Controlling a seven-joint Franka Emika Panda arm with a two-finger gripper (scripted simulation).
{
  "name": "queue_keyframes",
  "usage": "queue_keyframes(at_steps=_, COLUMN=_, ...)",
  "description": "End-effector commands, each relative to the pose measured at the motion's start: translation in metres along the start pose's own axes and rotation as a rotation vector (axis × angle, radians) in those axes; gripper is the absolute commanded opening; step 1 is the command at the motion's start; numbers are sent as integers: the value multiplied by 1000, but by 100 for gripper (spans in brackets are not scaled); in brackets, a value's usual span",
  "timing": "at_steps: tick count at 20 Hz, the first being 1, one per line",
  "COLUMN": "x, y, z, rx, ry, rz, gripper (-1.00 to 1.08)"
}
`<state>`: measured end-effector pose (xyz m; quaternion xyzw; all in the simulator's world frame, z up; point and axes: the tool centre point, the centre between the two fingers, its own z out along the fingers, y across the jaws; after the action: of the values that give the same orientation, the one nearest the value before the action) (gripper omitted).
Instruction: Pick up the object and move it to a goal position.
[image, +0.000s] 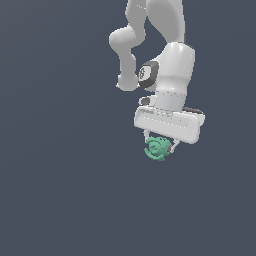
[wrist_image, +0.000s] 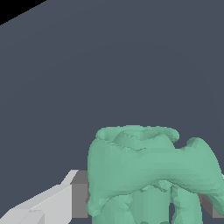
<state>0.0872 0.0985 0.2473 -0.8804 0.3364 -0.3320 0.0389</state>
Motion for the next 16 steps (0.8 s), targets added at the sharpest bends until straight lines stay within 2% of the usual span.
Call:
queue_keyframes(at_steps=1, x=6, y=-13, z=-9, rx=14, ry=37, rz=10, gripper=-100)
queue_keyframes(at_steps=16, x=35, y=-85, z=-73, rx=96, ry=261, rz=70, gripper=-100)
